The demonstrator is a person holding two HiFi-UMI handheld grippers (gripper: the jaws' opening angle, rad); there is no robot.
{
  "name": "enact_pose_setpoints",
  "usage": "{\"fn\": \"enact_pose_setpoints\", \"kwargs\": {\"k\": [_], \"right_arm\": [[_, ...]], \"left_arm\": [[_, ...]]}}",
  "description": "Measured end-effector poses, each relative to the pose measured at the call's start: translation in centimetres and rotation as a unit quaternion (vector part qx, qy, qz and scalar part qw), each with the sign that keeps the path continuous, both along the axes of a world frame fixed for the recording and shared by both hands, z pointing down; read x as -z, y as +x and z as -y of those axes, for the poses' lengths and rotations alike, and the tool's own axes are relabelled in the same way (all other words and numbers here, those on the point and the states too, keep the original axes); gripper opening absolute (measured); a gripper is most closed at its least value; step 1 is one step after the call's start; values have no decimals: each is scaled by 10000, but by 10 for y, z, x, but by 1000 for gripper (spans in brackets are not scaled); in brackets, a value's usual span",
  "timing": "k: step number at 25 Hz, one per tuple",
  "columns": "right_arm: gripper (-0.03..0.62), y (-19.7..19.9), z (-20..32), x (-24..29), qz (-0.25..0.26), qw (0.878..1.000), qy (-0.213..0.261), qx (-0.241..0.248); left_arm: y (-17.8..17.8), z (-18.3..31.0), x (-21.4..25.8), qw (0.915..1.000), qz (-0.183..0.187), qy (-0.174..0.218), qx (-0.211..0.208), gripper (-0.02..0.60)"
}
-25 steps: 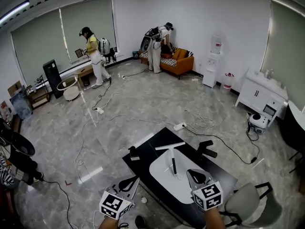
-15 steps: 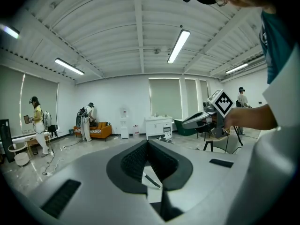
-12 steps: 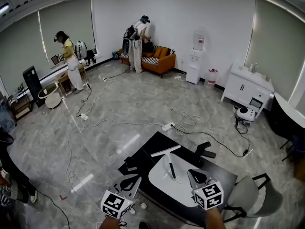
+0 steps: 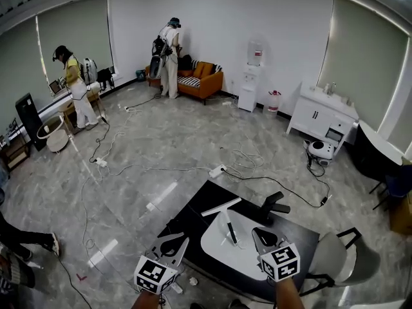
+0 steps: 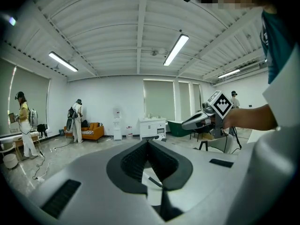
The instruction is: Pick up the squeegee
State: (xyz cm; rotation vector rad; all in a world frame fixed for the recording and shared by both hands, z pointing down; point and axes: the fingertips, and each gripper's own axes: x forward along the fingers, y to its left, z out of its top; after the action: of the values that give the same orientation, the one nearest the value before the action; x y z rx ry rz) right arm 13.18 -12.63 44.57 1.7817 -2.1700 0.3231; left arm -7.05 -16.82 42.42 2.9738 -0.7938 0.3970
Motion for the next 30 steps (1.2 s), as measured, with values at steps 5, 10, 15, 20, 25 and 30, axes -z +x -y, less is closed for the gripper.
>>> {"fn": "enact_pose_setpoints", "kwargs": {"k": [5, 10, 15, 20, 25, 30], "right_arm": [[11, 10, 20, -12, -18, 9999, -53, 112], [12, 20, 49, -30, -25, 9991, -155, 391], [18, 31, 77, -50, 36, 9971, -315, 693], [37, 37, 113, -85, 53, 9940, -519, 963], [49, 41, 145, -119, 103, 9908, -686, 1164], [64, 53, 171, -167, 156, 9869, -991, 1265]], "left_arm": [[12, 20, -8, 10000, 18, -45, -14, 3], [17, 43, -11, 9998, 69, -87, 186, 3], [23, 63, -17, 9989, 152, -128, 431, 3], [21, 79, -37, 9969, 235, -285, 690, 3], [17, 91, -61, 9941, 357, -488, 901, 3], [20, 102, -89, 9912, 471, -669, 1041, 3]]}}
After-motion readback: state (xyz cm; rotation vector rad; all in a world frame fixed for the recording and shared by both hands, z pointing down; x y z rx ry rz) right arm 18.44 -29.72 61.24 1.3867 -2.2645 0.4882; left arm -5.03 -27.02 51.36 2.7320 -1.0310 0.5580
